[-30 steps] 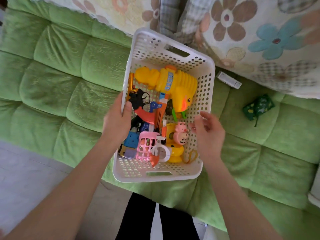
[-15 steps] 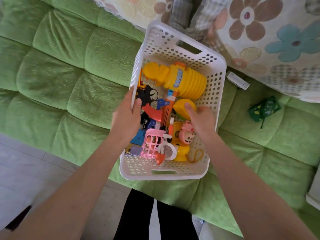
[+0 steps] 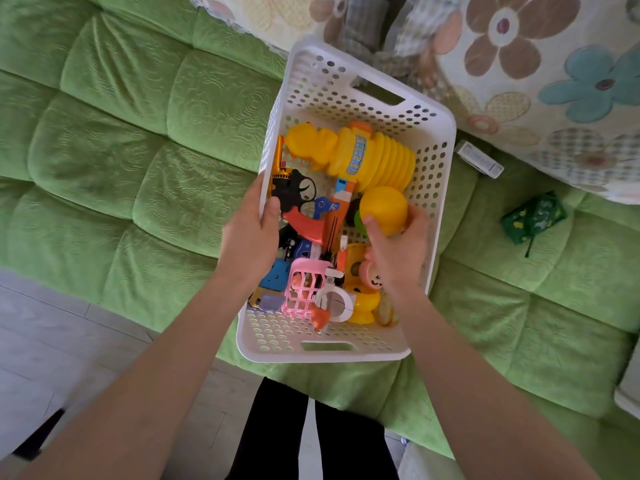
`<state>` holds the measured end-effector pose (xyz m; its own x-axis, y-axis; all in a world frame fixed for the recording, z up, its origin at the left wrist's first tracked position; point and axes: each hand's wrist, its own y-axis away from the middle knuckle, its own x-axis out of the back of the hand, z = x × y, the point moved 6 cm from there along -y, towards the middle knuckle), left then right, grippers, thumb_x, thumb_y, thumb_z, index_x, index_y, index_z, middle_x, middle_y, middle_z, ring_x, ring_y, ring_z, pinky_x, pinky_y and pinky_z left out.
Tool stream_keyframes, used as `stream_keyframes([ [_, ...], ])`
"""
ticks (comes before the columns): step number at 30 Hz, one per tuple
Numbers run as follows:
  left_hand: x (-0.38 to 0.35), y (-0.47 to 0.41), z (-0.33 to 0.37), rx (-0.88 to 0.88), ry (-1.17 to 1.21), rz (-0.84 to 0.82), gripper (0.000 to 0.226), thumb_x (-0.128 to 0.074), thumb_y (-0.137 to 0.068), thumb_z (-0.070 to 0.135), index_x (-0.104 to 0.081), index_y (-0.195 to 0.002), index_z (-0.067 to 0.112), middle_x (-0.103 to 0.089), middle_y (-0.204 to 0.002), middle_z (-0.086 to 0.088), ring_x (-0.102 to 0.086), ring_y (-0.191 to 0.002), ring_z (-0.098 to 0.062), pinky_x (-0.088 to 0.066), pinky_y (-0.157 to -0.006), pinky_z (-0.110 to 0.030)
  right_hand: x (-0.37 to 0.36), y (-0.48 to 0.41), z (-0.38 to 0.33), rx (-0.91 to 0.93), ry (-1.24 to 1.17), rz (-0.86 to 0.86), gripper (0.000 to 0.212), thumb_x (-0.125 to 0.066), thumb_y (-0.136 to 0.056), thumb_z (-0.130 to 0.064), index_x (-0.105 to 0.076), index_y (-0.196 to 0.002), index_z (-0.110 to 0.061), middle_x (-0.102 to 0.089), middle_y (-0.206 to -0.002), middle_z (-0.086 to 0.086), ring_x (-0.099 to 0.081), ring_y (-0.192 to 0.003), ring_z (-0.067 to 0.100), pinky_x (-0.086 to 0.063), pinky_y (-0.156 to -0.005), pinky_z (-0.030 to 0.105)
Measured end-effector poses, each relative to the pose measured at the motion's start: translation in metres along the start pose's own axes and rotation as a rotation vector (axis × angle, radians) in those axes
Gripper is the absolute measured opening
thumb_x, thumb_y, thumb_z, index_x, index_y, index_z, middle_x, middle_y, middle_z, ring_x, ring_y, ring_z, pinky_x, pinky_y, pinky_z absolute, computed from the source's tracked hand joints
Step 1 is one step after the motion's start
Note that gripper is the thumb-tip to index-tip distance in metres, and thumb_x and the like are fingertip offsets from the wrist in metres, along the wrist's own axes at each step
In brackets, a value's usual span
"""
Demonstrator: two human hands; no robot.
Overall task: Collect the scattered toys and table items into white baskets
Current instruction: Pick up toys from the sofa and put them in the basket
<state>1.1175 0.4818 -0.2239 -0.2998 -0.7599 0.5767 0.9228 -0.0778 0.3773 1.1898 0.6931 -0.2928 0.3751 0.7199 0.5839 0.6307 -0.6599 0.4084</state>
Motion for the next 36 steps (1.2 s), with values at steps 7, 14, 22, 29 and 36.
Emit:
stream_keyframes([
  [7, -0.002, 0.001, 0.002, 0.007, -0.012, 0.014, 0.04, -0.033, -0.099, 0.026, -0.035, -0.14, 0.023, -0.049, -0.083, 0.017, -0.048, -0.066, 0.004, -0.033, -0.051, 0.005, -0.016, -0.004, 0.02, 0.018, 0.128, -0.067, 0.067, -0.072, -0.078, -0.023, -0.035, -0.132, -0.01, -0.049, -0.129, 0.008, -0.05, -0.114, 0.022, -0.042, -0.095, 0.033],
  [14, 0.003, 0.013, 0.013, 0.011, -0.033, 0.036, 0.038, -0.03, -0.1, 0.029, -0.039, -0.136, 0.022, -0.058, -0.097, 0.003, -0.052, -0.071, 0.009, -0.032, -0.055, -0.003, -0.011, -0.008, 0.014, 0.132, 0.256, -0.15, 0.066, -0.074, -0.076, -0.023, -0.038, -0.129, -0.007, -0.05, -0.124, 0.01, -0.048, -0.114, 0.026, -0.042, -0.091, 0.036],
  [22, -0.002, 0.032, 0.027, 0.059, 0.033, 0.073, 0.036, -0.032, -0.099, 0.026, -0.044, -0.127, 0.007, -0.059, -0.103, -0.011, -0.056, -0.096, -0.032, -0.047, -0.083, -0.04, 0.044, -0.01, 0.0, 0.203, 0.155, -0.125, 0.045, -0.062, -0.087, -0.031, -0.05, -0.125, -0.011, -0.058, -0.115, 0.002, -0.056, -0.1, -0.002, -0.047, -0.083, 0.015],
  [29, -0.039, 0.039, 0.019, 0.208, -0.022, 0.09, 0.043, -0.033, -0.099, 0.025, -0.03, -0.141, 0.013, -0.058, -0.116, -0.006, -0.049, -0.053, 0.004, -0.033, -0.039, 0.001, 0.117, -0.084, 0.038, -0.309, -0.5, 0.202, 0.016, -0.044, -0.093, -0.008, -0.056, -0.085, -0.013, -0.064, -0.083, 0.009, -0.061, -0.068, 0.01, -0.055, -0.076, 0.024],
  [36, -0.036, 0.032, 0.005, 0.286, -0.143, 0.196, 0.038, -0.038, -0.096, 0.014, -0.037, -0.134, 0.013, -0.058, -0.08, -0.003, -0.046, -0.051, -0.004, -0.031, -0.038, -0.013, 0.093, -0.165, 0.045, -0.294, 0.342, -0.284, 0.049, -0.043, -0.093, -0.045, -0.041, -0.133, -0.015, -0.057, -0.118, 0.01, -0.059, -0.086, 0.019, -0.052, -0.077, 0.035],
])
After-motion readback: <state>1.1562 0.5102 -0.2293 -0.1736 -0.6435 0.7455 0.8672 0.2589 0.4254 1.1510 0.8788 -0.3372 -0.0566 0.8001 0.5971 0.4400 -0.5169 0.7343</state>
